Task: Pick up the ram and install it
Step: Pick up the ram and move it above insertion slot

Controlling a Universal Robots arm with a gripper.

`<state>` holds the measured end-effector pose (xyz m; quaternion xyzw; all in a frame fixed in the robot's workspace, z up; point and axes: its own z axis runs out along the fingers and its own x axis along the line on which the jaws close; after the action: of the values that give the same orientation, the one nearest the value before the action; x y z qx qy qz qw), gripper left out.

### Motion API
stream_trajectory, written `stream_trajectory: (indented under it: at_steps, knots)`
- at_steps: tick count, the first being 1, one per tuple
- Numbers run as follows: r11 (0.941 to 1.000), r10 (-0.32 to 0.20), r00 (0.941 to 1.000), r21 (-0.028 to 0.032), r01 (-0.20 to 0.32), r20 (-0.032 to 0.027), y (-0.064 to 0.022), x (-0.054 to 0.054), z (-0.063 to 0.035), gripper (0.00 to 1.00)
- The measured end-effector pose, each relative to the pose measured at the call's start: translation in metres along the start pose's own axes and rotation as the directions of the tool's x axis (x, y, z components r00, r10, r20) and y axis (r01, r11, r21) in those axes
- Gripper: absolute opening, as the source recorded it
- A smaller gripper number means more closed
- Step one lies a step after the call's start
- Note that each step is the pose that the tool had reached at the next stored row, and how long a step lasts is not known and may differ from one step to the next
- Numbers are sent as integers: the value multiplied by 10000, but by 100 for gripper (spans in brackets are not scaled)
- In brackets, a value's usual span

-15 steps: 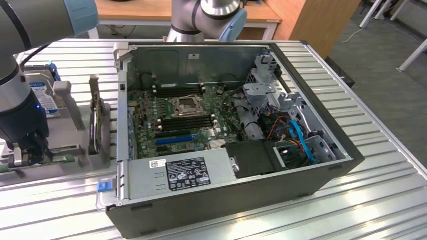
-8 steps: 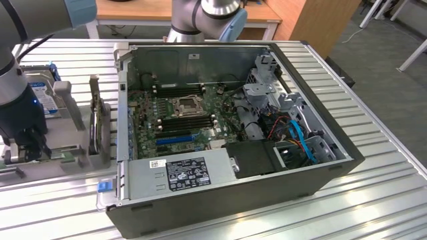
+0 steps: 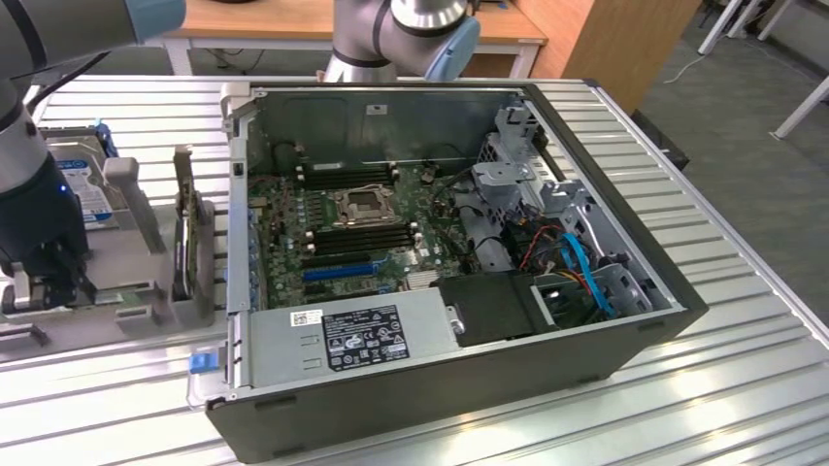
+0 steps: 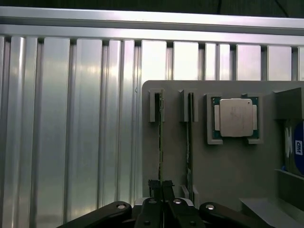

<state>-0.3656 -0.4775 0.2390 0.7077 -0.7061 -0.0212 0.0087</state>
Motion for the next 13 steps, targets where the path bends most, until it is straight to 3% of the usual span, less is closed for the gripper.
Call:
stream_trajectory:
  at_steps: [6,13]
  knots:
    - [10000,1,10000,-2,-1,-2,2,0,-29,11]
    - [10000,0,10000,-1,0,0,5,-2,-139,11]
